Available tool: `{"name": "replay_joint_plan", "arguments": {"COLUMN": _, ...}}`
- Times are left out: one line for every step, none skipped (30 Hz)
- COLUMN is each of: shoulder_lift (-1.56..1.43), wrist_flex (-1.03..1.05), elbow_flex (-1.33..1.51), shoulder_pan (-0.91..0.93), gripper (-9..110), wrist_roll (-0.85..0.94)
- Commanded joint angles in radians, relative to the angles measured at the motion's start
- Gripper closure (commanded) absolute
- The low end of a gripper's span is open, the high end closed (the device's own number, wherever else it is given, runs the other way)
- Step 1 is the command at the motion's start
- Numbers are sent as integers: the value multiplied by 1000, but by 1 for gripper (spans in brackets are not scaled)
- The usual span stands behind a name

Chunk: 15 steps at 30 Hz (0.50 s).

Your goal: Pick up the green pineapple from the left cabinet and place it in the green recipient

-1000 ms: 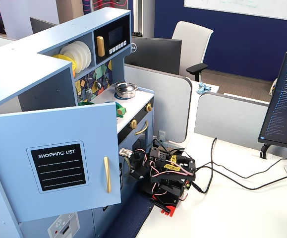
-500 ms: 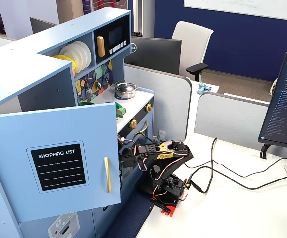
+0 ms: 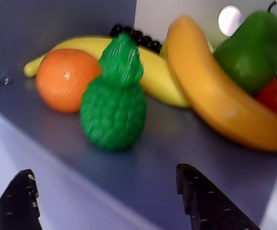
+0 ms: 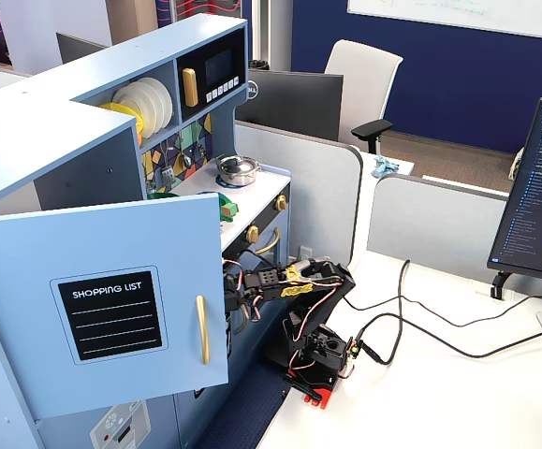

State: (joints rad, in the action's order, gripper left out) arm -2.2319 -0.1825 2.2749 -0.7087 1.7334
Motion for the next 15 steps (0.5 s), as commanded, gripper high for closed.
{"name": "replay_joint_plan", "arguments": {"shoulder_lift": 95, "wrist_flex": -84, "elbow_flex": -152, "shoulder_pan": -18, "gripper": 69, "wrist_roll": 6}}
{"name": "replay_joint_plan", "arguments": {"shoulder_lift": 123, "wrist_flex": -98, "elbow_flex": -169, "shoulder_pan": -23, "gripper": 69, "wrist_roll": 6}}
{"name": "replay_joint_plan", "arguments": {"shoulder_lift": 147, "wrist_flex": -112, "elbow_flex": -186, "shoulder_pan": -28, "gripper": 69, "wrist_roll": 5}}
{"name": "replay_joint_plan", "arguments": {"shoulder_lift": 169, "wrist_flex": -121, "elbow_flex": -199, "shoulder_pan": -31, "gripper": 69, "wrist_roll": 5}}
{"name": "replay_joint_plan", "arguments": {"shoulder_lift": 190, "wrist_flex": -132, "elbow_flex": -213, "shoulder_pan": -31, "gripper": 69, "wrist_roll": 6}}
{"name": "replay_joint_plan", "arguments": {"shoulder_lift": 212, "wrist_flex": -144, "elbow_flex": -225, "shoulder_pan": -32, "gripper": 69, "wrist_roll": 3}}
{"name": "replay_joint_plan", "arguments": {"shoulder_lift": 232, "wrist_flex": -150, "elbow_flex": -238, "shoulder_pan": -32, "gripper": 69, "wrist_roll": 3}}
{"name": "replay_joint_plan", "arguments": {"shoulder_lift": 250, "wrist_flex": -156, "elbow_flex": -252, "shoulder_pan": -32, "gripper": 69, "wrist_roll": 0}}
{"name": "replay_joint_plan", "arguments": {"shoulder_lift": 268, "wrist_flex": -163, "elbow_flex": -265, "shoulder_pan": -32, "gripper": 69, "wrist_roll": -5}}
{"name": "replay_joint_plan", "arguments": {"shoulder_lift": 287, "wrist_flex": -167, "elbow_flex": -279, "shoulder_pan": -32, "gripper": 69, "wrist_roll": -8}}
{"name": "replay_joint_plan", "arguments": {"shoulder_lift": 307, "wrist_flex": -170, "elbow_flex": -295, "shoulder_pan": -31, "gripper": 69, "wrist_roll": -17}}
{"name": "replay_joint_plan", "arguments": {"shoulder_lift": 328, "wrist_flex": -173, "elbow_flex": -311, "shoulder_pan": -28, "gripper": 69, "wrist_roll": -32}}
{"name": "replay_joint_plan", "arguments": {"shoulder_lift": 351, "wrist_flex": -178, "elbow_flex": -330, "shoulder_pan": -23, "gripper": 68, "wrist_roll": -49}}
{"name": "replay_joint_plan", "arguments": {"shoulder_lift": 374, "wrist_flex": -190, "elbow_flex": -347, "shoulder_pan": -21, "gripper": 68, "wrist_roll": -72}}
{"name": "replay_joint_plan", "arguments": {"shoulder_lift": 396, "wrist_flex": -202, "elbow_flex": -364, "shoulder_pan": -20, "gripper": 68, "wrist_roll": -95}}
